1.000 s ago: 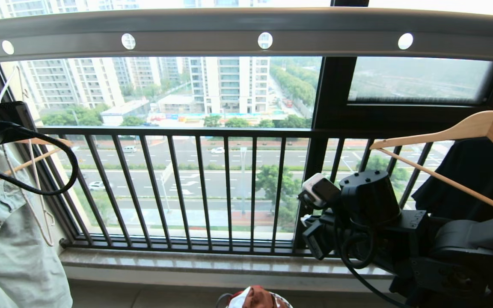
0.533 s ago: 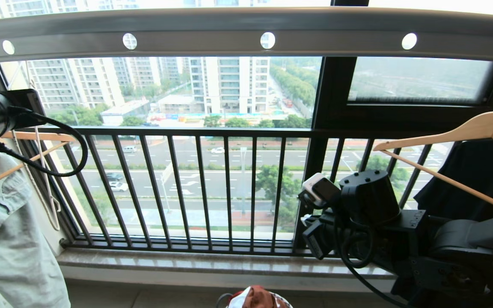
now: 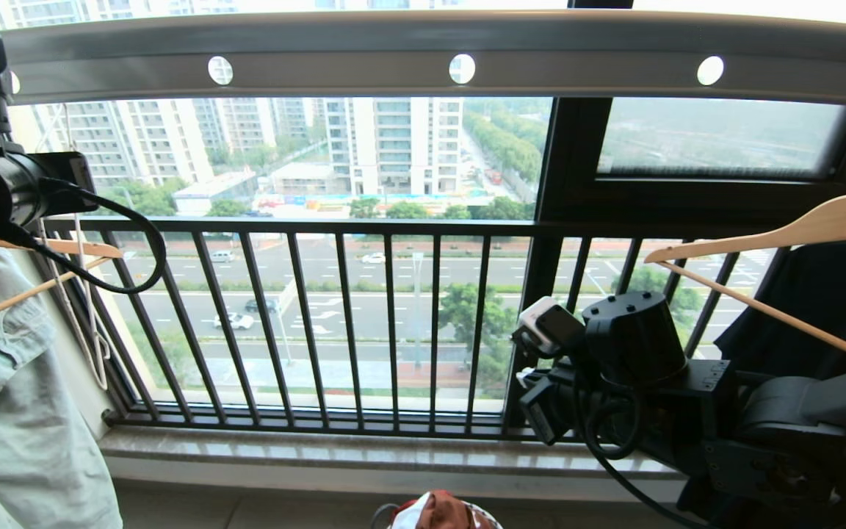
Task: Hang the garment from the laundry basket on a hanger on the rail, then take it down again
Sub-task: Hang the clothes rack on the clothesline
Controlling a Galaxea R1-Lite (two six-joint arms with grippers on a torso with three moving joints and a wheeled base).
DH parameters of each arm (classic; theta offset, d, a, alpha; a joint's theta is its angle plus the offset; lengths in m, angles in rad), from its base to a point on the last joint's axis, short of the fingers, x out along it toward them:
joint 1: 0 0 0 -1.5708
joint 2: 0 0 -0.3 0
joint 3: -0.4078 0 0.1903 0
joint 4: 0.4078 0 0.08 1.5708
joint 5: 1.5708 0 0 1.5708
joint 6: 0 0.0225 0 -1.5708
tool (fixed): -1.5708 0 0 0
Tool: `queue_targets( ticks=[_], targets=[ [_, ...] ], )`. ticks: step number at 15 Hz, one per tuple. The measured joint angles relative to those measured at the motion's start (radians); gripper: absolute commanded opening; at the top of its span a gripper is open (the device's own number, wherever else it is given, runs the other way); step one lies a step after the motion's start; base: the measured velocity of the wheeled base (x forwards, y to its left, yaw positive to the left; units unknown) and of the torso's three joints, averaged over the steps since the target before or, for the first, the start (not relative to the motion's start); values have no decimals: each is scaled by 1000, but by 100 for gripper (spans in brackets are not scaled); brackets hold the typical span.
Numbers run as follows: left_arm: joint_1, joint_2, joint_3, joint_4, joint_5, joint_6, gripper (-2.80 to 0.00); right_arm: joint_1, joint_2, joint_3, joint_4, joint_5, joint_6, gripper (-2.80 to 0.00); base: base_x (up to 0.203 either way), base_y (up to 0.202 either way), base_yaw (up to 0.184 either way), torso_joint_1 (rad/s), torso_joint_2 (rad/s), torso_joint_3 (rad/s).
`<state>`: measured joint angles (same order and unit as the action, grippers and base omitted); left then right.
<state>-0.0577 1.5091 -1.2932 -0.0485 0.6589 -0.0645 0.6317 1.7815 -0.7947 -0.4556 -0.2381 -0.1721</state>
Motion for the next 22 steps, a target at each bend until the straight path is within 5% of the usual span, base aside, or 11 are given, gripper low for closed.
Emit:
queue_targets(
  ticks=[6,10,16,22],
  targets=[
    [-4,38,-43,2,-4,15,-280,-2,12,-1,-1,-1,0,-280,0,0,0,0,0,0],
    [7,49,-72,82,-126,16,-280,-2,15,-1,-2,-1,0,-280,0,0,0,0,0,0],
    [63,51,-89,116,-217,16,-280,-7,17,-1,-1,-1,0,-280,0,0,0,0,0,0],
    [71,42,-217,368,-316,-16,-280,-9,18,-1,-2,-1,0,-280,0,0,0,0,0,0]
  ],
)
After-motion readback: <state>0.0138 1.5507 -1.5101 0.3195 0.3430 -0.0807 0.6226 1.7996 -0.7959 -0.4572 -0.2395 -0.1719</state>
